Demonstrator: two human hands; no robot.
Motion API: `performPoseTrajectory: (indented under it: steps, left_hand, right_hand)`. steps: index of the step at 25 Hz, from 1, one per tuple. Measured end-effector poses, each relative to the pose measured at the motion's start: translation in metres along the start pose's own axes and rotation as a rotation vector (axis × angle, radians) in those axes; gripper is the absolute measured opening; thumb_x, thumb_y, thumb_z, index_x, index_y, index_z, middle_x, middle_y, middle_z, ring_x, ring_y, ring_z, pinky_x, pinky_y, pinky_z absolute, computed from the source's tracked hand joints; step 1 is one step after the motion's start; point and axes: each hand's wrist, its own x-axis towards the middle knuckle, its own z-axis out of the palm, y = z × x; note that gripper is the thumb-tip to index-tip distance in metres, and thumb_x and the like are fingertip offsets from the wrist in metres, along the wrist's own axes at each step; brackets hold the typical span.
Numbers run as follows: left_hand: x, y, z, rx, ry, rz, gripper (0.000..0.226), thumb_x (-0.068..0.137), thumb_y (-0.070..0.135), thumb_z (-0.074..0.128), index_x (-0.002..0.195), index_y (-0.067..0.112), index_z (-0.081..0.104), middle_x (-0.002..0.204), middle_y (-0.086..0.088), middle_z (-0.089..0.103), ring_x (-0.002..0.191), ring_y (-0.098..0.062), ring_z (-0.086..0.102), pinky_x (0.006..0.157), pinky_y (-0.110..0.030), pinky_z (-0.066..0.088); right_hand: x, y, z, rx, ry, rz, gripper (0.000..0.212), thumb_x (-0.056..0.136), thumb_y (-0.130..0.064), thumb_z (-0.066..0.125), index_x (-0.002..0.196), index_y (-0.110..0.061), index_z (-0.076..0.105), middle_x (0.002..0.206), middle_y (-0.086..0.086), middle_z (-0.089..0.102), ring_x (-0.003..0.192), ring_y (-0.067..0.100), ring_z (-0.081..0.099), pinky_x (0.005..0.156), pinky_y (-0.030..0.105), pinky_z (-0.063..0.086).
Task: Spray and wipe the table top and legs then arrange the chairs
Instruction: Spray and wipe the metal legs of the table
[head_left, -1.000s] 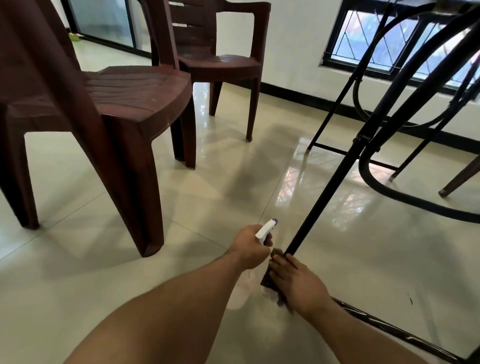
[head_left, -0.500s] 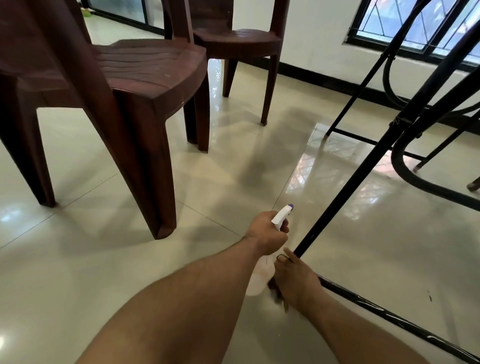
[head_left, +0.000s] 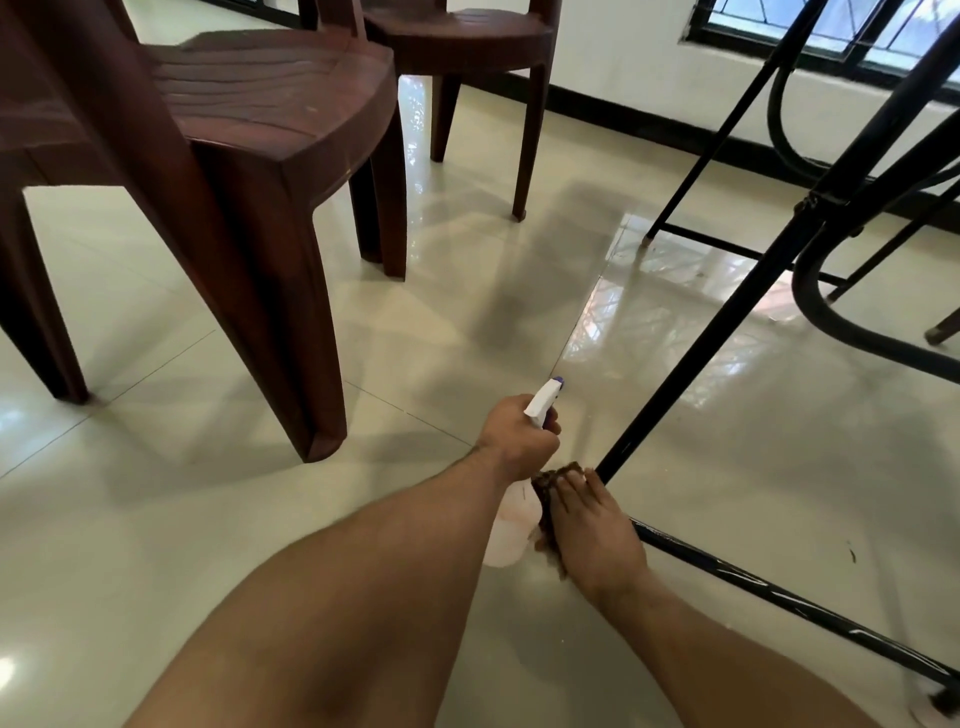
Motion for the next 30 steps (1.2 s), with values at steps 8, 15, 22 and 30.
performPoseTrajectory:
  steps: [8,15,22,30]
  left_hand:
    - [-0.008,-0.016,0.032,0.115,-0.092,-0.071,0.022,0.087,-0.005,0.055,0.085,0.016,0.060,0.100,-0.009,0.069,0.095,-0.022,0.066,0.070,-0.022,0.048]
    - [-0.020,-0.049,0.056,0.379,-0.190,-0.039,0.020,0.090,0.009,0.057,0.107,0.011,0.067,0.088,-0.011,0.066,0.069,-0.019,0.056,0.063,-0.027,0.051]
    - [-0.044,-0.037,0.075,0.565,-0.324,-0.109,0.015,0.094,0.017,0.056,0.102,0.012,0.067,0.083,-0.007,0.058,0.071,-0.025,0.055,0.060,-0.027,0.044]
    - [-0.054,-0.029,0.108,0.526,-0.454,-0.141,0.017,0.079,0.004,0.067,0.084,0.020,0.067,0.090,-0.014,0.071,0.077,-0.025,0.068,0.073,-0.037,0.060]
  right_hand:
    - [-0.060,-0.022,0.026,1.301,0.096,0.652,0.019,0.096,-0.028,0.054,0.111,-0.025,0.066,0.104,-0.003,0.071,0.096,0.022,0.067,0.079,0.030,0.055]
    - [-0.032,-0.009,0.063,3.082,0.427,1.509,0.030,0.095,0.004,0.038,0.109,0.000,0.064,0.119,0.023,0.064,0.105,0.037,0.062,0.086,0.045,0.060]
    - [-0.073,0.042,0.119,3.091,0.603,1.393,0.110,0.031,0.016,0.062,0.138,-0.011,0.054,0.125,0.016,0.064,0.102,0.033,0.063,0.107,0.039,0.046]
    - [-0.101,0.059,0.116,2.946,0.494,1.577,0.045,0.081,0.016,0.037,0.110,-0.006,0.064,0.129,0.012,0.062,0.085,0.023,0.063,0.095,0.035,0.054]
